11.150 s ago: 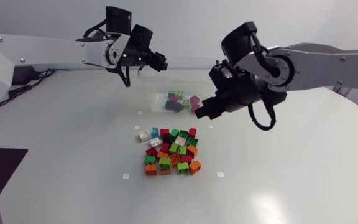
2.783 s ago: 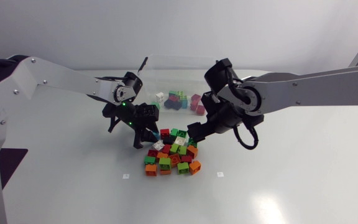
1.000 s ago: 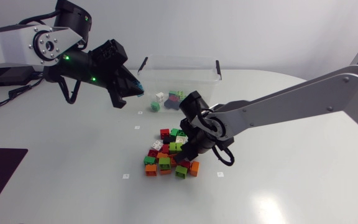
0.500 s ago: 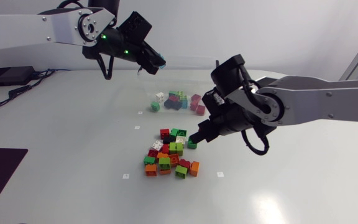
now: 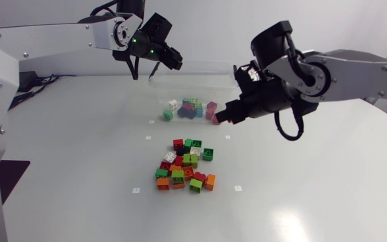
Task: Place the duplo bricks in the container
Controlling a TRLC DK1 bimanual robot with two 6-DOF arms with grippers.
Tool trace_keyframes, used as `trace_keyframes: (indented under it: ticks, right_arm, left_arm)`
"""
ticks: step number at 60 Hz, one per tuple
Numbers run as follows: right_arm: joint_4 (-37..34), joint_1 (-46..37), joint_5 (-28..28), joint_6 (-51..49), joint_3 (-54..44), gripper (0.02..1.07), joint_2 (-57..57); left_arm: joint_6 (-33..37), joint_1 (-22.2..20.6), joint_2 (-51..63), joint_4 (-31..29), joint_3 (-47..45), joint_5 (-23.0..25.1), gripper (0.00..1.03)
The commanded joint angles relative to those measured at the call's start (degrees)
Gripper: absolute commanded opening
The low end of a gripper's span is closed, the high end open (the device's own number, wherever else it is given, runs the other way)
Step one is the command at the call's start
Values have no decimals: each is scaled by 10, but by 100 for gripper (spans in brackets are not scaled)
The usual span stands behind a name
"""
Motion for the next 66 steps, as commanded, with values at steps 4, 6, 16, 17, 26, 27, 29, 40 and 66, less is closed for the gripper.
trace_keyframes:
  ticks: [4, 6, 16, 17, 26, 27, 29, 40, 66]
  right_arm:
    - [-8, -16, -8, -7, 57, 27, 29]
    - [-7, -19, -9, -7, 71, 27, 38]
    - [7, -35, -15, -5, 130, 27, 89]
    - [7, -36, -16, -5, 134, 27, 92]
    - [20, -43, -23, 6, 174, 27, 128]
    - [21, -44, -23, 7, 179, 27, 131]
    - [21, -44, -23, 8, 188, 27, 138]
    - [29, -49, -23, 17, 240, 27, 181]
    - [53, -59, -14, 24, 338, 27, 266]
  left_arm:
    - [-19, 1, 21, -1, 26, -15, 99]
    - [-20, 2, 18, -1, 24, -16, 99]
    - [-17, 21, -49, 4, -46, -17, 99]
    - [-16, 22, -54, 6, -53, -17, 99]
    - [21, 24, -155, 73, -190, -27, 99]
    - [23, 24, -167, 79, -206, -27, 99]
    - [30, 25, -186, 84, -227, -27, 99]
    - [69, 32, -277, 103, -346, -27, 99]
    - [173, 13, -391, 83, -553, 18, 99]
